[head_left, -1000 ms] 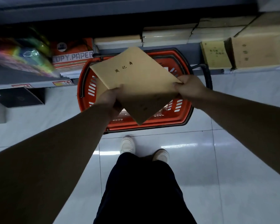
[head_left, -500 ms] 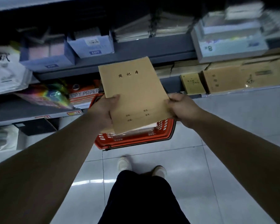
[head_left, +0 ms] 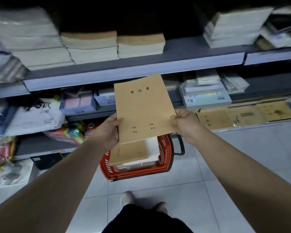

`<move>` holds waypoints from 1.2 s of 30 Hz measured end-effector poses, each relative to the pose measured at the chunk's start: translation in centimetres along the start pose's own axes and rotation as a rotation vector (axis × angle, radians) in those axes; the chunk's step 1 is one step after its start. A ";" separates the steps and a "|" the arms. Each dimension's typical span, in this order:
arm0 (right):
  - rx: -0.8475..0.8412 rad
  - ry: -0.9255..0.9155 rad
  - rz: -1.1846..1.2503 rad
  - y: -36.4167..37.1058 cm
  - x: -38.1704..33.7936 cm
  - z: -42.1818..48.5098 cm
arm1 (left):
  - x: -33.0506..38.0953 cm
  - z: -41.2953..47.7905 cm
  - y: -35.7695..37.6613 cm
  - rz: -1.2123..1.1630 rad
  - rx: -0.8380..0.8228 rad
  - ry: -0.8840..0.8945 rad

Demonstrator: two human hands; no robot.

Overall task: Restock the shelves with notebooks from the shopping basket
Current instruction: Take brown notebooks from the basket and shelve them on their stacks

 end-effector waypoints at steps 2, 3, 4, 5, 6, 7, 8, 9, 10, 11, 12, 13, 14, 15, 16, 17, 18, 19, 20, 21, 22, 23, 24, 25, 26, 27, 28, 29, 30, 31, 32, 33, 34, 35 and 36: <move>0.008 -0.025 -0.002 -0.6 -1.9 -0.8 | 1.6 -1.0 1.0 0.002 -0.004 0.027; 0.013 -0.035 0.010 -0.9 -2.9 -1.2 | 2.5 -1.5 1.5 0.002 -0.008 0.043; 0.018 -0.039 0.027 -1.2 -3.7 -1.7 | 3.3 -2.0 2.0 -0.001 -0.015 0.057; 0.021 -0.046 0.044 -1.5 -4.4 -2.1 | 4.0 -2.4 2.4 -0.010 -0.026 0.071; 0.020 -0.059 0.046 -1.9 -5.3 -2.7 | 4.9 -3.0 3.1 -0.023 -0.038 0.090; 0.020 -0.064 0.044 -2.2 -5.7 -2.9 | 5.3 -3.2 3.4 -0.037 -0.047 0.098; 0.026 -0.078 0.040 -2.7 -6.6 -3.2 | 6.0 -3.5 4.0 -0.050 -0.058 0.111; 0.030 -0.086 0.038 -3.0 -7.1 -3.5 | 6.4 -3.7 4.4 -0.064 -0.062 0.119; 0.034 -0.094 0.039 -3.4 -7.8 -3.9 | 6.9 -3.9 4.8 -0.072 -0.068 0.129; 0.033 -0.108 0.049 -3.8 -8.5 -4.1 | 7.5 -4.0 5.2 -0.073 -0.077 0.143; 0.031 -0.117 0.060 -4.0 -9.0 -4.3 | 8.0 -4.1 5.6 -0.075 -0.086 0.154; 0.028 -0.129 0.069 -4.2 -9.6 -4.5 | 8.5 -4.2 5.9 -0.076 -0.093 0.163; 0.025 -0.139 0.073 -4.4 -10.1 -4.8 | 9.0 -4.3 6.2 -0.074 -0.100 0.175; 0.023 -0.145 0.077 -4.6 -10.6 -5.0 | 9.3 -4.4 6.5 -0.070 -0.106 0.184; 0.024 -0.153 0.078 -4.8 -11.0 -5.2 | 9.7 -4.4 6.7 -0.067 -0.110 0.189; 0.024 -0.161 0.080 -4.9 -11.5 -5.3 | 10.0 -4.4 7.0 -0.069 -0.113 0.192; 0.026 -0.167 0.078 -5.0 -11.9 -5.4 | 10.2 -4.4 7.2 -0.074 -0.117 0.193; 0.030 -0.177 0.076 -5.1 -12.5 -5.5 | 10.5 -4.3 7.3 -0.079 -0.119 0.196; 0.036 -0.186 0.072 -5.2 -13.0 -5.4 | 10.7 -4.2 7.4 -0.085 -0.117 0.196; 0.044 -0.187 0.070 -5.3 -13.3 -5.3 | 11.0 -4.1 7.5 -0.090 -0.115 0.195; 0.050 -0.184 0.074 -5.3 -13.6 -5.2 | 11.3 -4.0 7.5 -0.090 -0.112 0.193; 0.054 -0.178 0.082 -5.2 -13.8 -5.1 | 11.6 -3.8 7.5 -0.089 -0.111 0.196; 0.055 -0.172 0.092 -5.1 -14.0 -4.9 | 12.0 -3.7 7.4 -0.087 -0.110 0.200; 0.056 -0.168 0.098 -5.0 -14.2 -4.8 | 12.4 -3.4 7.3 -0.087 -0.108 0.204; 0.057 -0.161 0.100 -4.7 -14.3 -4.5 | 12.8 -3.2 7.2 -0.086 -0.107 0.208; 0.058 -0.151 0.099 -4.6 -14.2 -4.4 | 12.9 -3.0 7.1 -0.081 -0.104 0.207; 0.063 -0.149 0.102 -4.3 -14.5 -4.0 | 13.4 -2.7 6.9 -0.079 -0.106 0.206; 0.067 -0.142 0.106 -4.2 -14.4 -3.8 | 13.4 -2.4 6.8 -0.081 -0.109 0.197; 0.072 -0.136 0.104 -4.0 -14.6 -3.5 | 13.6 -2.1 6.6 -0.085 -0.113 0.187; 0.078 -0.136 0.101 -3.7 -14.8 -3.1 | 13.9 -1.7 6.5 -0.084 -0.122 0.178; 0.084 -0.132 0.097 -3.5 -15.0 -2.7 | 14.3 -1.4 6.4 -0.071 -0.131 0.174; 0.089 -0.129 0.097 -3.3 -15.2 -2.3 | 14.7 -1.0 6.4 -0.050 -0.139 0.171; 0.093 -0.127 0.095 -3.1 -15.5 -1.9 | 15.1 -0.6 6.4 -0.029 -0.146 0.172; 0.098 -0.125 0.092 -2.9 -15.7 -1.5 | 15.5 -0.2 6.4 -0.014 -0.149 0.174; 0.105 -0.127 0.083 -2.7 -16.1 -1.1 | 15.9 0.2 6.3 -0.006 -0.154 0.174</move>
Point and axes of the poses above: each hand's wrist, its own z-axis towards the middle knuckle, its own y-axis out of the palm, x = y × z, the point moved 9 cm from there along z, towards the middle knuckle, and after that the axes turned 6 degrees about z, right-handed, at the moved point
